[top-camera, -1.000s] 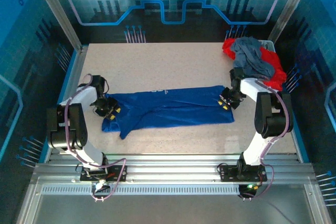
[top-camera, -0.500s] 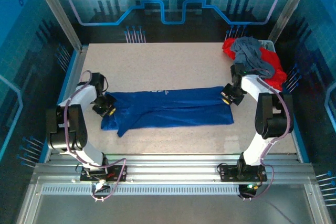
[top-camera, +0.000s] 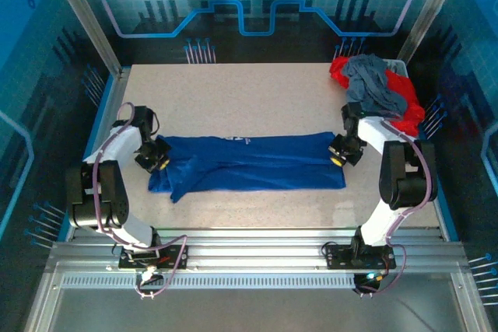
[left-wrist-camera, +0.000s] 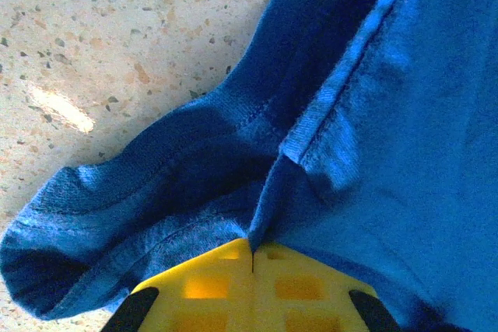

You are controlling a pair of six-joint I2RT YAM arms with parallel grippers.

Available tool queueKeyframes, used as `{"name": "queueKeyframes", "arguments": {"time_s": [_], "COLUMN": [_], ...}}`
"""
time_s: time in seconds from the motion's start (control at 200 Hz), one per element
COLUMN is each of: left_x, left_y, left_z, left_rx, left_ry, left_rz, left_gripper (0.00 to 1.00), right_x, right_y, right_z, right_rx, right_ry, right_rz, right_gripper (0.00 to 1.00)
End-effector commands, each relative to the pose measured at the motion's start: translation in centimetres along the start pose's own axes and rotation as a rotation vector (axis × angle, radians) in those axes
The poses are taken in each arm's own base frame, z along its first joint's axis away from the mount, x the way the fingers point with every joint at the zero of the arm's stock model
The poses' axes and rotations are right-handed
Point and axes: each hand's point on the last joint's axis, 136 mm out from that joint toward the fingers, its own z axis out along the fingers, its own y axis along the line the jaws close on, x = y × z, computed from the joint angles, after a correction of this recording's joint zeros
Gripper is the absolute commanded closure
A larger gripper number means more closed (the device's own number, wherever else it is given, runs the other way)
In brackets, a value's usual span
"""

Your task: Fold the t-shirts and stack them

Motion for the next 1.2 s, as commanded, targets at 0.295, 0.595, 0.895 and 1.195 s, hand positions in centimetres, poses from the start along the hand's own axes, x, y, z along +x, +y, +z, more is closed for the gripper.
{"name": "queueKeyframes", "arguments": {"time_s": [0.295, 0.595, 0.895, 1.195], "left_x": [1.8, 3.1, 1.9, 1.6], "left_y": [-0.1, 0.3, -0.9, -0.8], "left_z": [-3.7, -1.2, 1.4, 1.5], "left_rx": [0.022, 0.038, 0.066, 0.064], "left_ry": [-0.054, 0.017, 0.014, -0.008], "left_rz": [0.081, 0.123, 0.137, 0.161], "left_gripper": [0.56, 0.56, 0.61, 0.95], "right_x": [-0.2, 7.4, 14.2, 13.9], "right_y": [0.5, 10.7, 16.4, 17.5], "right_z": [-3.4, -5.0, -2.8, 0.0], "right_rx": [-0.004, -0.409, -0.443, -0.378], "right_ry": [-0.128, -0.022, 0.119, 0.144], "right_rz": [-0.11, -0.467, -0.594, -0.562], "right_gripper": [0.61, 0.55, 0.57, 0.57]}}
